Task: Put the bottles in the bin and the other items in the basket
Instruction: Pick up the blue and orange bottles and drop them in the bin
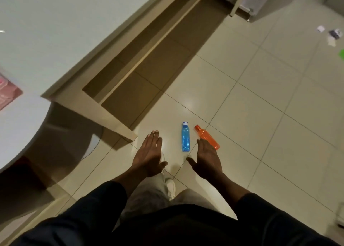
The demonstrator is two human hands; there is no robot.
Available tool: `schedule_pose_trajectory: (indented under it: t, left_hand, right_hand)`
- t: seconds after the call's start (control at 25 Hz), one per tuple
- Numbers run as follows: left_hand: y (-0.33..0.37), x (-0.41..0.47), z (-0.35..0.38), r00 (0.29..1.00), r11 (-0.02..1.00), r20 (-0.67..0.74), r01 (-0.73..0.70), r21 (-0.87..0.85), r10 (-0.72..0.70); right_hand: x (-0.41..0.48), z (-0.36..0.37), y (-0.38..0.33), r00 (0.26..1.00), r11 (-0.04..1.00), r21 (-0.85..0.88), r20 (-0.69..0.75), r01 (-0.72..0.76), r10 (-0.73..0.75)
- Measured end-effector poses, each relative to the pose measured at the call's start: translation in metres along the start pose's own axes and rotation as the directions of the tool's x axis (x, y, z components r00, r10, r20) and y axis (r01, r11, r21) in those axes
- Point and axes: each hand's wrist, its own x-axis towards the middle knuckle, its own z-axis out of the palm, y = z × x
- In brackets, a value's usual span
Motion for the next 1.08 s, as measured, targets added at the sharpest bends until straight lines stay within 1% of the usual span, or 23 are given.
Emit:
schedule_pose_trajectory:
  t: [0.08, 0.16, 0.24, 0.32, 0.48, 0.64, 0.68, 0.76, 0.88, 1.0, 1.08]
  left_hand:
    - [0.002, 0.022, -0.011, 0.999, 0.999, -0.038, -0.033, 0.002, 0.033]
    - [0.005, 0.042, -0.02, 0.994, 0.999, -0.105, -0.044, 0.01, 0.045]
    - [0.012, 0.061, -0.026, 0.991, 0.999, -0.127, -0.033, 0.011, 0.034]
    - [0.022, 0.08, -0.028, 0.988, 1.0, -0.154, 0.007, -0.017, -0.01]
    - [0.043, 0.123, 0.002, 0.982, 0.985, -0.099, 0.155, -0.081, -0.163]
    - [0.071, 0.173, 0.065, 0.949, 0.938, -0.048, 0.298, -0.176, -0.31]
    - [0.077, 0.186, 0.08, 0.94, 0.926, -0.04, 0.325, -0.194, -0.339]
    - [0.089, 0.213, 0.11, 0.928, 0.901, 0.017, 0.366, -0.231, -0.372]
    - [0.1, 0.256, 0.162, 0.893, 0.862, 0.061, 0.447, -0.24, -0.447]
    - [0.098, 0.307, 0.221, 0.882, 0.856, 0.106, 0.471, -0.212, -0.459]
    - [0.09, 0.345, 0.263, 0.894, 0.879, 0.125, 0.447, -0.167, -0.431]
  right_hand:
    - [0.017, -0.013, 0.012, 1.0, 1.0, 0.022, -0.013, -0.013, 0.013]
    - [0.033, -0.025, 0.024, 0.997, 0.996, 0.062, -0.016, -0.068, 0.07]
    - [0.051, -0.034, 0.04, 0.996, 0.99, 0.115, -0.02, -0.087, 0.09]
    - [0.065, -0.036, 0.063, 0.997, 0.986, 0.15, -0.018, -0.078, 0.082]
    - [0.097, -0.018, 0.115, 0.997, 0.996, 0.086, 0.071, 0.022, -0.028]
    - [0.144, 0.021, 0.176, 0.974, 0.988, 0.026, 0.164, 0.151, -0.154]
    - [0.16, 0.033, 0.193, 0.967, 0.982, 0.012, 0.171, 0.188, -0.187]
    - [0.188, 0.055, 0.226, 0.952, 0.973, 0.013, 0.204, 0.231, -0.229]
    - [0.237, 0.103, 0.265, 0.95, 0.977, 0.004, 0.235, 0.212, -0.207]
    - [0.283, 0.173, 0.298, 0.956, 0.988, 0.041, 0.249, 0.149, -0.154]
    - [0.306, 0.226, 0.316, 0.955, 0.992, 0.038, 0.268, 0.12, -0.126]
